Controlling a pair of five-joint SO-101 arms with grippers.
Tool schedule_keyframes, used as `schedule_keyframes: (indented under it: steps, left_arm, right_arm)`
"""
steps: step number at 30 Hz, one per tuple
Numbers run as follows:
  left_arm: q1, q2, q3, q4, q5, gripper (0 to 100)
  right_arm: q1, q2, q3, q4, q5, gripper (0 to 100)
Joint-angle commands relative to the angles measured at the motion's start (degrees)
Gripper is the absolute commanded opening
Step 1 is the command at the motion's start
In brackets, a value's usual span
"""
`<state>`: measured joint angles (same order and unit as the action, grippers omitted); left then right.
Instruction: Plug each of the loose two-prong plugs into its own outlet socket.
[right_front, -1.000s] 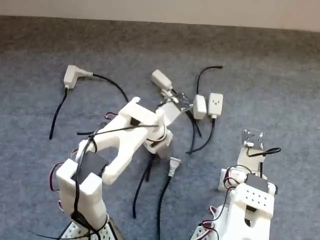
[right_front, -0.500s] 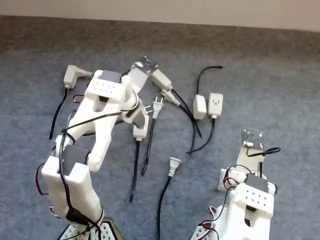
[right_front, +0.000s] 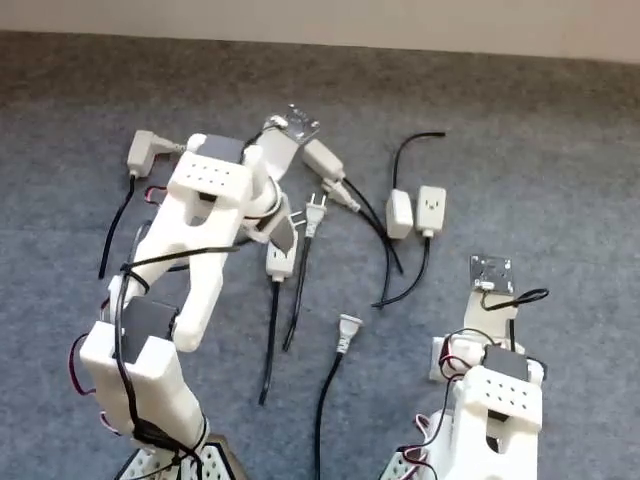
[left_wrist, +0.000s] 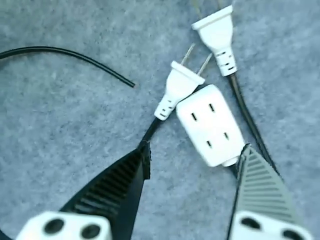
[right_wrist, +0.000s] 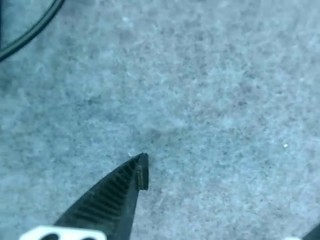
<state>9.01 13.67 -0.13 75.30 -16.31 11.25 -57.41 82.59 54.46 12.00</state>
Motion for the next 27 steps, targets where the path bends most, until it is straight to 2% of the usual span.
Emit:
schedule_keyframes:
  steps: [1, 7, 12, 17, 19, 22, 25, 27]
  left_arm:
    - [2.7, -0.9, -0.1, -0.8, 3.7, 28]
    - [3.1, 6.5, -0.2, -4.0, 11.0, 28]
    - [2.9, 9.2, -0.5, -4.0, 11.3, 17]
    - [3.0, 9.1, -0.1, -3.9, 11.0, 14]
    - [2.9, 9.1, -0.6, -3.7, 10.9, 10]
    - [2.9, 8.9, -1.9, -0.6, 5.0, 4]
    - [2.6, 8.9, -6.5, 7.9, -0.1, 4]
    - [1.9, 8.7, -10.9, 14.4, -6.2, 3]
  right_arm:
    - [-0.7, -0.8, -0.5, 0.0, 0.2, 50.4]
    - [-0.7, -0.8, -0.5, 0.0, 0.2, 50.4]
    - [-0.7, -0.8, -0.5, 0.0, 0.2, 50.4]
    - [-0.7, -0.8, -0.5, 0.0, 0.2, 50.4]
    - [-0.7, -0.8, -0.5, 0.0, 0.2, 50.4]
    - [-0.7, -0.8, -0.5, 0.0, 0.2, 50.4]
    - [-0.8, -0.8, -0.5, 0.0, 0.2, 50.4]
    - [-0.8, -0.8, -0.5, 0.0, 0.2, 50.4]
